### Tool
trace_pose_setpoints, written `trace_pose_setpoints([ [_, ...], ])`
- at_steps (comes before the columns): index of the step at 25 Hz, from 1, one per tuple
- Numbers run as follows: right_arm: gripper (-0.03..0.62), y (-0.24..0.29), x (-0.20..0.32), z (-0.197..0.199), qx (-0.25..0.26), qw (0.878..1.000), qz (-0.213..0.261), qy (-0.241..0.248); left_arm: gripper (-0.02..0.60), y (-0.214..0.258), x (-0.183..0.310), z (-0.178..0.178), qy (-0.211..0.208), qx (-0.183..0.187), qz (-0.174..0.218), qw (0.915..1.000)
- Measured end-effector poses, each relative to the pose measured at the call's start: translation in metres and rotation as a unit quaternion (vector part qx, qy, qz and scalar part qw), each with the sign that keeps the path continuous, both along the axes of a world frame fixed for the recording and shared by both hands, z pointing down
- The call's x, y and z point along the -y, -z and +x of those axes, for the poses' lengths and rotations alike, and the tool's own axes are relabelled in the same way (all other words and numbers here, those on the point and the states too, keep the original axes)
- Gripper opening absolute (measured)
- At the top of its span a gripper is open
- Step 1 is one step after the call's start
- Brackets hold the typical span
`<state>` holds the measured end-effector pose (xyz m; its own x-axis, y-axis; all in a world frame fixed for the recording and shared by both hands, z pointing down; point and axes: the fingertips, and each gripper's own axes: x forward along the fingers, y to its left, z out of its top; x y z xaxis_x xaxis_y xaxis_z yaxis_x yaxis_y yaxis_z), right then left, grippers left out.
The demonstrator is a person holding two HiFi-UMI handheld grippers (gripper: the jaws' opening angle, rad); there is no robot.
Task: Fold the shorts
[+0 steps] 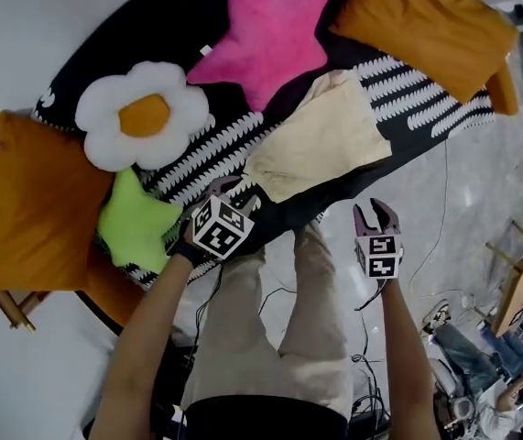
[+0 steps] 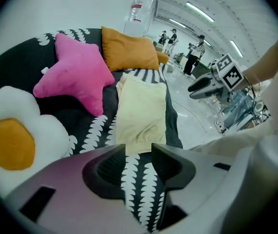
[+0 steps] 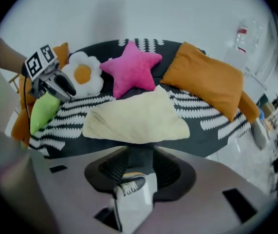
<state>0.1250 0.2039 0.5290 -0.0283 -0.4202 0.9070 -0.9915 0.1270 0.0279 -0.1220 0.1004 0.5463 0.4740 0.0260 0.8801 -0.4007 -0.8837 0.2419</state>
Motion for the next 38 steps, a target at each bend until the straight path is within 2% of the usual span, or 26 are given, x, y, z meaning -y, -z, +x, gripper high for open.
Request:
trace_pose_setpoints([
  [3, 0.161, -0.025, -0.02, -0.042, 0.074, 0.993, 0.002, -0.092, 0.176, -0.005, 0.014, -0.017, -0.044, 0.017, 0.011, 0.9988],
  [6, 0.181, -0.061, -0.021, -0.106, 0.171, 0.971, -0.004, -0.165, 0.176, -0.018, 0.026, -0.034, -0.083, 0.044, 0.012, 0.9955],
  [8, 0.186, -0.086, -0.003, -0.146, 0.243, 0.948, -0.01, -0.206, 0.176, -0.027, 0.041, -0.035, -0.086, 0.048, 0.011, 0.9951],
  [10, 0.215, -0.108, 0.018, -0.169, 0.304, 0.917, -0.016, -0.257, 0.175, -0.037, 0.049, -0.032, -0.071, 0.048, 0.003, 0.9963],
  [11, 0.241, -0.118, 0.025, -0.172, 0.324, 0.9, -0.015, -0.293, 0.175, -0.042, 0.05, -0.033, -0.066, 0.051, -0.004, 0.9965],
  [13, 0.25, -0.126, 0.036, -0.172, 0.354, 0.859, -0.003, -0.369, 0.175, -0.048, 0.048, -0.039, -0.064, 0.058, -0.016, 0.9961],
  [14, 0.209, -0.125, 0.038, -0.17, 0.365, 0.843, 0.005, -0.395, 0.174, -0.05, 0.047, -0.042, -0.063, 0.06, -0.022, 0.9959],
  [15, 0.129, -0.122, 0.036, -0.167, 0.37, 0.834, 0.01, -0.409, 0.172, -0.051, 0.044, -0.042, -0.062, 0.061, -0.027, 0.9958],
  [18, 0.098, -0.106, 0.017, -0.154, 0.374, 0.825, 0.027, -0.422, 0.169, -0.051, 0.032, -0.029, -0.07, 0.066, -0.038, 0.9946],
  [21, 0.072, -0.096, -0.007, -0.162, 0.408, 0.79, 0.016, -0.457, 0.169, -0.052, 0.02, -0.014, -0.094, 0.07, -0.051, 0.9918],
  [22, 0.071, -0.098, -0.016, -0.17, 0.419, 0.784, -0.002, -0.458, 0.17, -0.053, 0.016, -0.01, -0.101, 0.069, -0.056, 0.991],
  [25, 0.064, -0.107, -0.044, -0.189, 0.425, 0.792, -0.051, -0.435, 0.17, -0.056, 0.01, 0.003, -0.107, 0.066, -0.066, 0.9899],
  [28, 0.064, -0.113, -0.057, -0.194, 0.437, 0.786, -0.083, -0.43, 0.169, -0.058, 0.014, 0.017, -0.115, 0.066, -0.07, 0.9886],
  [32, 0.075, -0.112, -0.065, -0.195, 0.445, 0.791, -0.103, -0.407, 0.17, -0.061, 0.019, 0.035, -0.126, 0.069, -0.075, 0.9868],
  [33, 0.104, -0.108, -0.067, -0.194, 0.451, 0.79, -0.101, -0.404, 0.171, -0.061, 0.021, 0.041, -0.125, 0.068, -0.077, 0.9868],
  [35, 0.207, -0.098, -0.068, -0.189, 0.464, 0.781, -0.09, -0.409, 0.181, -0.062, 0.025, 0.055, -0.123, 0.062, -0.078, 0.9874],
  [36, 0.228, -0.093, -0.068, -0.185, 0.467, 0.776, -0.081, -0.417, 0.198, -0.063, 0.027, 0.061, -0.125, 0.06, -0.078, 0.9873],
  [37, 0.257, -0.089, -0.069, -0.179, 0.463, 0.775, -0.072, -0.424, 0.23, -0.065, 0.029, 0.067, -0.133, 0.06, -0.077, 0.9862],
  [38, 0.272, -0.087, -0.071, -0.171, 0.451, 0.78, -0.061, -0.429, 0.264, -0.067, 0.031, 0.072, -0.154, 0.061, -0.068, 0.9837],
])
